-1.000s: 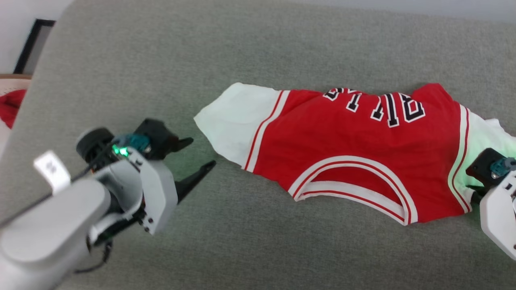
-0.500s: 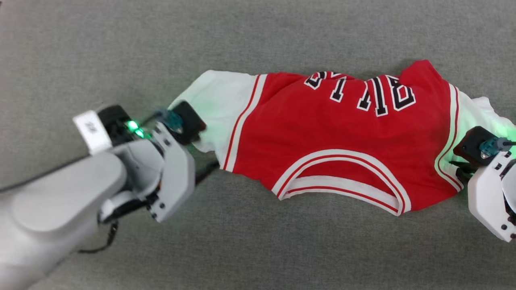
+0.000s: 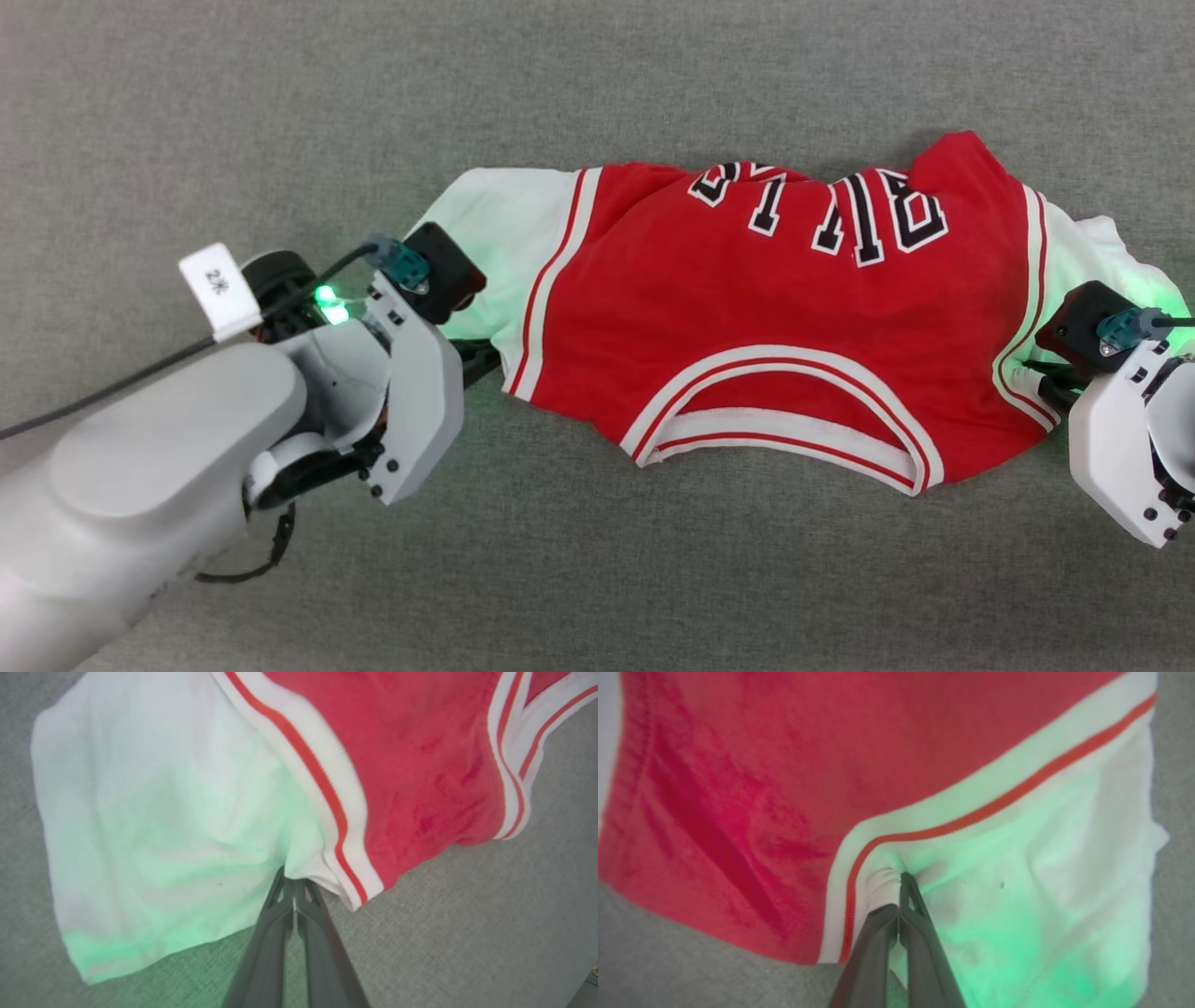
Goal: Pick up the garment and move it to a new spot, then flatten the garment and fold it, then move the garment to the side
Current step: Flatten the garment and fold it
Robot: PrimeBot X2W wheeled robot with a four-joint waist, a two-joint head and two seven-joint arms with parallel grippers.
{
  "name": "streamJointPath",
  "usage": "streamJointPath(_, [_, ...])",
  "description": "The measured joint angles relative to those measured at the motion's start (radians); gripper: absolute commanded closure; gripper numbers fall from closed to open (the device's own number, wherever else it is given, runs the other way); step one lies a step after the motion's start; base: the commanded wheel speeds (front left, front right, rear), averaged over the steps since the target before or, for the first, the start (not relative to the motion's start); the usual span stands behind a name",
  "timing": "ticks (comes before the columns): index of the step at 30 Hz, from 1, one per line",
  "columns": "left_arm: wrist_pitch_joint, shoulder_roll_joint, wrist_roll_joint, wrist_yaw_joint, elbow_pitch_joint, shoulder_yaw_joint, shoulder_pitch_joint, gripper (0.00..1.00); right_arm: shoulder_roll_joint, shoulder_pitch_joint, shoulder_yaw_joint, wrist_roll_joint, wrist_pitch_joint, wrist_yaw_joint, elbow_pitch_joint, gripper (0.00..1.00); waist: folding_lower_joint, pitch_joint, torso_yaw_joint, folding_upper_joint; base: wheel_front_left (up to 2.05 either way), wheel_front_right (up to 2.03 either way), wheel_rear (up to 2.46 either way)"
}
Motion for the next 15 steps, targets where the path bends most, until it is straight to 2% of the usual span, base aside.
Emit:
streamJointPath(7, [-0.119, 0.016, -0.075, -0.001, 0.055, -0.006, -0.002, 1.0, 0.029, 0.031, -0.061, 0.024, -0.069, -0.001, 0.032, 1.0, 0.0, -0.03, -0.008, 0.0, 0.0, 0.0, 0.0])
streamJointPath(15, [-0.323, 0.024, -0.348, -0.001, 0.073, 0.05, 0.001, 1.0, 0.093, 0.089, -0.306, 0.067, -0.193, -0.01, 0.031, 1.0, 0.0, -0.076, -0.022, 0.0, 0.0, 0.0, 0.0])
